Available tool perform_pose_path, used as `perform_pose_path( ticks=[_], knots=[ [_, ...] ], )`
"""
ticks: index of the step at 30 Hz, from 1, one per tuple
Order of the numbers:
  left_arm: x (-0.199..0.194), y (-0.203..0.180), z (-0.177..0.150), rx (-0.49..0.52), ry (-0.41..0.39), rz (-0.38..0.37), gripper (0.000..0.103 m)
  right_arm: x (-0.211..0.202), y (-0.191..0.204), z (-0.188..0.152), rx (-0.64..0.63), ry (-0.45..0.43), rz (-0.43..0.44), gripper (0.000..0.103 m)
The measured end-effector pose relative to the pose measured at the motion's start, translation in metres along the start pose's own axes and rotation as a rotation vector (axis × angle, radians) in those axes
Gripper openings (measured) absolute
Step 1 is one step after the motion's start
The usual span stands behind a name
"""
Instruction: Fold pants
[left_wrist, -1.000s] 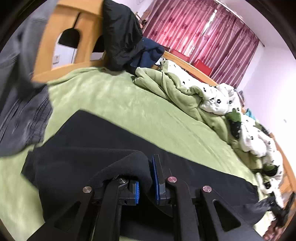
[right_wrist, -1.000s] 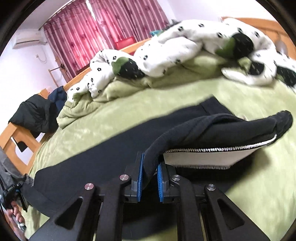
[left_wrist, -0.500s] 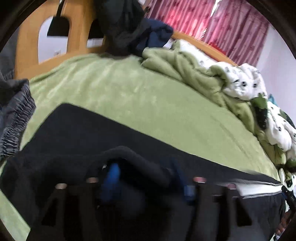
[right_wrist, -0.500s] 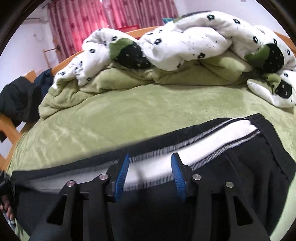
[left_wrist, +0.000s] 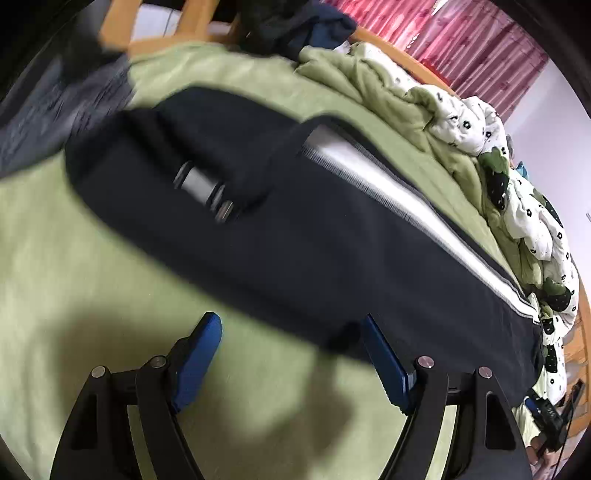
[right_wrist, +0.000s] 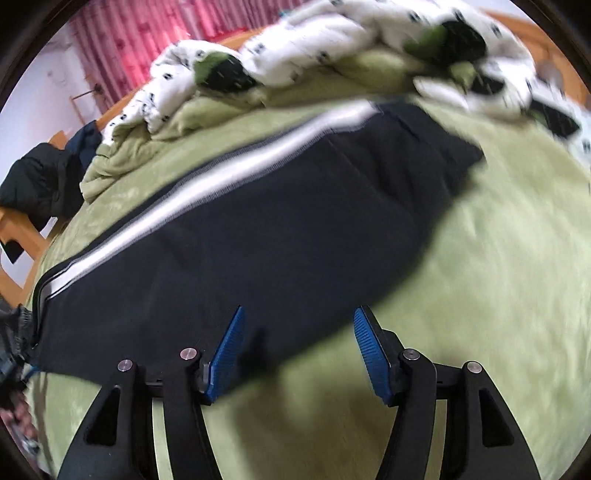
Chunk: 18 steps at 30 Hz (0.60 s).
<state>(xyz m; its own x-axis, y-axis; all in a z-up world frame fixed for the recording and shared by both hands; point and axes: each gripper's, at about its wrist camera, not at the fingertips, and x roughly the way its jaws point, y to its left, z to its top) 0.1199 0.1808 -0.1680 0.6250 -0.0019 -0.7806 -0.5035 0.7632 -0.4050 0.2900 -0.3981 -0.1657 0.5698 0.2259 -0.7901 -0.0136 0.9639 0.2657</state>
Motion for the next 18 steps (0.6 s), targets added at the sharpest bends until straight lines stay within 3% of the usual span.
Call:
perform_pose_path(
  ticks=[3,5,12,18],
  knots=[
    [-0.009,0.005,-0.014,0.016,-0.034,-0.041,0.077,0.003,-0.01,-0.01,0.053,0.028,0.04,0.061],
    [-0.008,0.008,-0.014,-0.002,-0.029,-0.065,0.079,0.004,-0.015,-0.013,0.102,0.02,0.097,0.068],
    [0.02,0.013,0.022,-0.108,-0.007,-0.165,0.083,0.024,-0.013,0.003,0.154,-0.02,0.13,0.075],
    [0.041,0.003,0.039,-0.137,-0.05,-0.186,0.091,0.047,-0.016,0.026,0.24,-0.077,0.153,0.075]
  ],
)
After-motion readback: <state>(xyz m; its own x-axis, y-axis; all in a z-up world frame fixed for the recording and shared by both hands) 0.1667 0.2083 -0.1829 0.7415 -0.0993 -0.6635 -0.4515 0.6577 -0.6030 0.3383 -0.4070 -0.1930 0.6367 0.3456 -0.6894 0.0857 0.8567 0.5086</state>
